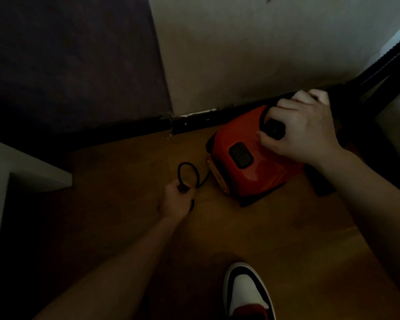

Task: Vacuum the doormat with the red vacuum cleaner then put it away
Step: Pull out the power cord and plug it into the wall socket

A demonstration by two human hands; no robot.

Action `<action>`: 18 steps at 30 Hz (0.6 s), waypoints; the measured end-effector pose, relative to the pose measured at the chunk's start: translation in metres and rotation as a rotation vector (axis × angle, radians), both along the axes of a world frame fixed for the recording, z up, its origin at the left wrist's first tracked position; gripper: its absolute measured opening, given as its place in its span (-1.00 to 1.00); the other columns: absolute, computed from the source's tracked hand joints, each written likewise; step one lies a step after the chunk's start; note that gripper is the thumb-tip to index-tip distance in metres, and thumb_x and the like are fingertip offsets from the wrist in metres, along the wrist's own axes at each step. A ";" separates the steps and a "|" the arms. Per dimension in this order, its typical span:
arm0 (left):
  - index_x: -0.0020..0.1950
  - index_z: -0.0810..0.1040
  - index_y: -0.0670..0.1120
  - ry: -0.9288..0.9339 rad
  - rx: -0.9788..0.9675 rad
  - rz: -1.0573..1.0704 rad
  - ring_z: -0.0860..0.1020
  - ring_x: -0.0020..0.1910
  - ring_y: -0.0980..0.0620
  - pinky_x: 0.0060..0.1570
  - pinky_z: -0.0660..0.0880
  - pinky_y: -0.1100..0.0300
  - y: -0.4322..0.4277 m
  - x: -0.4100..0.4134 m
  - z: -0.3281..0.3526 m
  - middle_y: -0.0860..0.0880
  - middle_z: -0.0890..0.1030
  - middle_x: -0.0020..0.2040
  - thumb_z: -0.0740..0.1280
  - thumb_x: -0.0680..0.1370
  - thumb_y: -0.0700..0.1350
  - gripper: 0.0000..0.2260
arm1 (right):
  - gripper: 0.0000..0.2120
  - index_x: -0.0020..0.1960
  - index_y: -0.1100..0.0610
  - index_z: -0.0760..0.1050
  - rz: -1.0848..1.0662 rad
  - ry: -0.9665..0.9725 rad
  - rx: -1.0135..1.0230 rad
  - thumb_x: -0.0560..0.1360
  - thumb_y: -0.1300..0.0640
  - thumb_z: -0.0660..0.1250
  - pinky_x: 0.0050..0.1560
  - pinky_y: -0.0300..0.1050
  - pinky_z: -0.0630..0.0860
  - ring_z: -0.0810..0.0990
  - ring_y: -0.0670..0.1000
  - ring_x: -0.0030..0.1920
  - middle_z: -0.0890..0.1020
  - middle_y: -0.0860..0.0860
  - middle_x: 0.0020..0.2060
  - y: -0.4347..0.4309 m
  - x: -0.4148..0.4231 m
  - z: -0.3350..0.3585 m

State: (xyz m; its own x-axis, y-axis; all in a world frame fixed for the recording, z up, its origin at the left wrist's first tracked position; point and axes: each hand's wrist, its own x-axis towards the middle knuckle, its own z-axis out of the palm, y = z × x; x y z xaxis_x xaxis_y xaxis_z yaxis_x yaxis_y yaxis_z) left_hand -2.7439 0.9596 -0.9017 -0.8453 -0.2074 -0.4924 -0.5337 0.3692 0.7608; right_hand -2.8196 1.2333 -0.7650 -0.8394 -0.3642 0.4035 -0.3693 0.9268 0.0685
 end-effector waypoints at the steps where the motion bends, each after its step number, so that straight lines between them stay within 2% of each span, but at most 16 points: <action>1: -0.09 0.57 -0.03 0.059 -0.010 0.047 0.62 -0.07 -0.01 -0.05 0.56 0.10 -0.005 -0.010 0.002 0.04 0.61 -0.15 0.41 0.54 -0.19 -0.93 | -0.62 -0.11 0.07 0.60 0.003 0.005 0.000 0.49 -0.24 0.28 0.17 0.09 0.28 0.53 0.18 -0.06 0.59 0.00 -0.23 0.000 -0.001 0.000; 3: -0.08 0.56 -0.08 0.193 -0.001 0.112 0.61 -0.10 0.01 -0.09 0.54 0.16 -0.016 -0.028 0.013 0.03 0.60 -0.17 0.39 0.55 -0.23 -0.94 | -0.64 -0.13 0.07 0.59 0.011 0.010 0.002 0.48 -0.23 0.29 0.15 0.10 0.30 0.53 0.17 -0.07 0.57 -0.01 -0.25 0.000 -0.001 0.000; 5: -0.06 0.56 -0.11 0.297 0.031 0.109 0.57 -0.15 0.15 -0.15 0.49 0.34 -0.026 -0.040 0.034 0.02 0.60 -0.17 0.36 0.57 -0.26 -0.94 | -0.66 -0.15 0.06 0.58 0.009 0.014 0.009 0.46 -0.23 0.32 0.15 0.11 0.32 0.54 0.17 -0.07 0.56 -0.01 -0.26 0.000 -0.002 0.000; 7: -0.07 0.57 -0.12 0.397 0.038 0.069 0.53 -0.21 0.27 -0.16 0.44 0.44 -0.036 -0.046 0.059 0.01 0.60 -0.17 0.37 0.57 -0.27 -0.93 | -0.67 -0.17 0.06 0.58 0.004 0.031 0.014 0.45 -0.21 0.33 0.14 0.12 0.33 0.54 0.18 -0.08 0.56 -0.01 -0.27 0.000 -0.002 0.000; 11: -0.11 0.61 -0.11 0.478 0.052 -0.154 0.55 -0.15 0.17 -0.09 0.44 0.37 -0.058 -0.047 0.110 -0.06 0.62 -0.15 0.42 0.54 -0.24 -0.94 | -0.66 -0.17 0.09 0.60 -0.003 0.022 0.028 0.44 -0.20 0.33 0.15 0.14 0.34 0.56 0.20 -0.07 0.58 0.02 -0.27 -0.001 -0.001 0.003; 14: -0.23 0.58 0.03 0.462 0.086 -0.370 0.54 -0.21 0.23 -0.12 0.44 0.35 -0.074 -0.042 0.146 0.08 0.63 -0.21 0.45 0.52 -0.23 -0.80 | -0.61 -0.16 0.08 0.60 -0.023 -0.048 0.061 0.44 -0.24 0.25 0.17 0.14 0.33 0.56 0.20 -0.05 0.58 0.02 -0.25 -0.005 0.001 0.008; 16: -0.23 0.61 0.06 0.421 0.048 -0.448 0.51 -0.28 0.26 -0.19 0.42 0.30 -0.081 -0.038 0.169 0.12 0.60 -0.31 0.44 0.54 -0.13 -0.84 | -0.58 -0.12 0.06 0.62 -0.051 -0.140 0.109 0.44 -0.28 0.23 0.19 0.15 0.33 0.56 0.20 -0.01 0.58 0.01 -0.21 -0.005 0.001 0.013; 18: -0.17 0.65 0.02 0.426 0.032 -0.449 0.50 -0.30 0.17 -0.23 0.41 0.21 -0.087 -0.034 0.196 -0.01 0.59 -0.32 0.39 0.57 0.01 -0.85 | -0.59 0.01 0.03 0.64 -0.075 -0.250 0.197 0.45 -0.29 0.33 0.24 0.19 0.36 0.54 0.20 0.08 0.59 0.02 -0.10 -0.007 0.001 0.022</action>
State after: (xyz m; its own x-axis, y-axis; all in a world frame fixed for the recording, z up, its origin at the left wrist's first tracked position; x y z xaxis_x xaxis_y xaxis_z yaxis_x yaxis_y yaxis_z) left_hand -2.7779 0.8722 -0.7056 -0.9704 0.2231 -0.0929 0.0210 0.4608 0.8872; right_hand -2.8186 1.2267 -0.7426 -0.9311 -0.3481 0.1092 -0.3283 0.9300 0.1654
